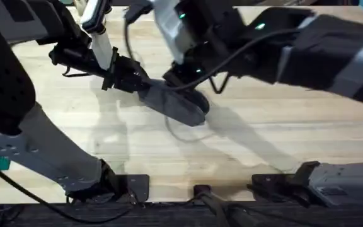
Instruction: Unzip the bag, pick up the pens from the table one at a time and place them inside, then zip the bag closed.
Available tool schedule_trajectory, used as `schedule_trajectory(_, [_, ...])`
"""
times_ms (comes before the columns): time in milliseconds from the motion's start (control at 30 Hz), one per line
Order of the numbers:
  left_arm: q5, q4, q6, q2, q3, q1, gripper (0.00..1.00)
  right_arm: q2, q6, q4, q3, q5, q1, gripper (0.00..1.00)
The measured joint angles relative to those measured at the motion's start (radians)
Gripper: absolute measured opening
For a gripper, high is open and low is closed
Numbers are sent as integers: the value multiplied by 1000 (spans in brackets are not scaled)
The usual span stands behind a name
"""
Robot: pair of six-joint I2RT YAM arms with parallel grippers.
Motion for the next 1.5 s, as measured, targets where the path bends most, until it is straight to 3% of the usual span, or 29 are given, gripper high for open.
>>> schedule_trajectory(300, [-11,2,-1,0,0,-8,44,-51,-60,-331,0,-19,-151,31])
schedule_trajectory(500, [-12,-3,-1,0,0,-11,44,-51,-92,-457,0,-41,-244,33])
schedule_trajectory(600, [-8,-5,-3,0,0,-18,44,-50,-93,-463,0,-78,-299,33])
schedule_trajectory(733, [-6,-2,-4,0,0,-23,44,-12,-86,-392,-49,-218,-402,33])
schedule_trajectory(900, [-12,-2,-4,0,0,-23,44,61,-65,-347,-123,-248,-426,33])
schedule_trajectory(1133, [-16,-2,-4,0,0,-19,44,72,-21,-279,-130,-255,-428,53])
schedule_trajectory(1167, [-17,-2,-4,0,0,-17,44,72,-11,-275,-130,-253,-428,152])
schedule_trajectory(1333, [-24,2,-4,0,0,-3,44,59,20,-267,-126,-224,-435,889])
schedule_trajectory(1400, [-25,2,-4,0,0,0,44,36,23,-267,-118,-218,-436,991])
schedule_trajectory(1500, [-25,3,-4,0,0,0,44,-18,29,-263,-106,-218,-436,996])
